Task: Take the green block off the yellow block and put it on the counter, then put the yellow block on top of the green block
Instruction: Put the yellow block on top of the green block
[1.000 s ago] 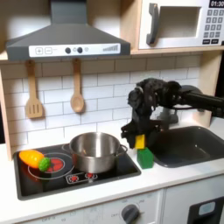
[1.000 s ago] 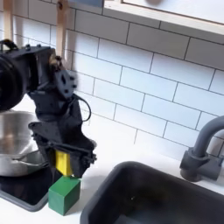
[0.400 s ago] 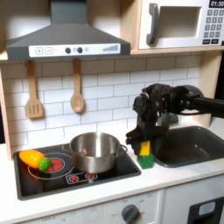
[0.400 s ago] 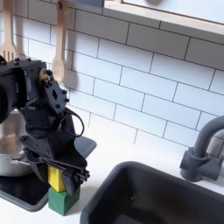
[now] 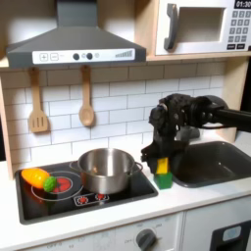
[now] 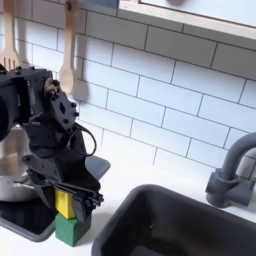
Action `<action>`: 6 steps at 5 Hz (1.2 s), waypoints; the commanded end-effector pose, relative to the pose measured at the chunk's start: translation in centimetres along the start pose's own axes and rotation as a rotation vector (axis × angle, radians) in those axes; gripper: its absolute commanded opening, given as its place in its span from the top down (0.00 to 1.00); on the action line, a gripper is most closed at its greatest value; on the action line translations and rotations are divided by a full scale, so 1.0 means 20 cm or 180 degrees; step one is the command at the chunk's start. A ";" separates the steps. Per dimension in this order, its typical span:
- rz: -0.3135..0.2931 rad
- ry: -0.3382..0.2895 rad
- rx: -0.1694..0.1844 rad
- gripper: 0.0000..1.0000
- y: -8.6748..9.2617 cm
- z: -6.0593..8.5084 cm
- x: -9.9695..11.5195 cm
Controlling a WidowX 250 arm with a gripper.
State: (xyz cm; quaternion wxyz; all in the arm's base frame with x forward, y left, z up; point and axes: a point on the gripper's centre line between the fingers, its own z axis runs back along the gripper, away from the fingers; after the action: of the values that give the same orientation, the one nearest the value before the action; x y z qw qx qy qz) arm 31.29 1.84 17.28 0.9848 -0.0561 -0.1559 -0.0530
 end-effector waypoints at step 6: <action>0.0223 -0.0173 -0.0084 0.00 -0.02 0.12 0.10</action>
State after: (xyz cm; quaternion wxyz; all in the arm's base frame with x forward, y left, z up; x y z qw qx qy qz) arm 32.50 1.46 20.20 0.9804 -0.0749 -0.1808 -0.0222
